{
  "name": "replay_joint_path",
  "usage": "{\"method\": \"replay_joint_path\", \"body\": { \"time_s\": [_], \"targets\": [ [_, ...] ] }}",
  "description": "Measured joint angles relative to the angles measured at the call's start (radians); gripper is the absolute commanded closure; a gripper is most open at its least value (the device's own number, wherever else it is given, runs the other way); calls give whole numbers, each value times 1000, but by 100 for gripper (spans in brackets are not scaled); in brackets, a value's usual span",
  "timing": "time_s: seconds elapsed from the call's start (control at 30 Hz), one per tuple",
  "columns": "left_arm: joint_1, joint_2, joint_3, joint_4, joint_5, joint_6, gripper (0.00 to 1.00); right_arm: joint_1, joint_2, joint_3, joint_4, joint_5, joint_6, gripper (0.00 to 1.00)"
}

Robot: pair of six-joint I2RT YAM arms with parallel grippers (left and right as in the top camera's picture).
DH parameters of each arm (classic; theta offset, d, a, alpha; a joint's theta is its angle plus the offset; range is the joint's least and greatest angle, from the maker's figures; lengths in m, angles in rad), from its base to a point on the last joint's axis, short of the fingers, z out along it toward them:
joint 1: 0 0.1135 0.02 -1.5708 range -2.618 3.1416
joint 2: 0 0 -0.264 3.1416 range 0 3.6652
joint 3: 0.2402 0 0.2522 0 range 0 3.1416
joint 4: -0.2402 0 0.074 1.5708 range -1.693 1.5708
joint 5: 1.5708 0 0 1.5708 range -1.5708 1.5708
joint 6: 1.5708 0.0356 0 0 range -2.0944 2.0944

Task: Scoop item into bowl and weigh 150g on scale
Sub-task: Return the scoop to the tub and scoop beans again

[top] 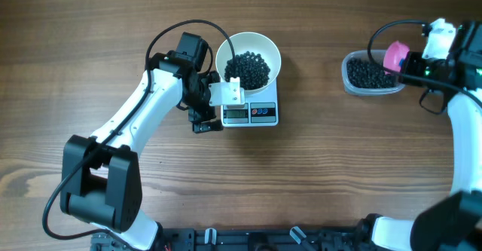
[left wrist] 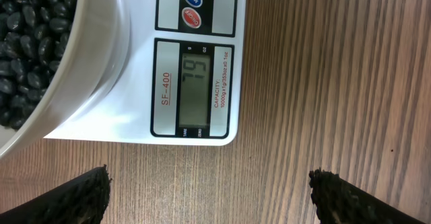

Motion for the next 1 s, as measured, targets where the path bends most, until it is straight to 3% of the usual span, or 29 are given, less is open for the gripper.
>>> {"method": "replay_joint_path", "body": {
  "time_s": [0.2,0.4,0.63,0.83,1.0],
  "targets": [
    [0,0,0,0,0,0,0,3,182,13,-8,64,-3,92],
    [0,0,0,0,0,0,0,0,236,27,-46,-116,37,93],
    [0,0,0,0,0,0,0,-4,256,26,-106,-195,64,96],
    [0,0,0,0,0,0,0,-4,258,12,-21,-220,107,96],
    [0,0,0,0,0,0,0,-4,261,13,-69,-239,143,96]
  ]
}}
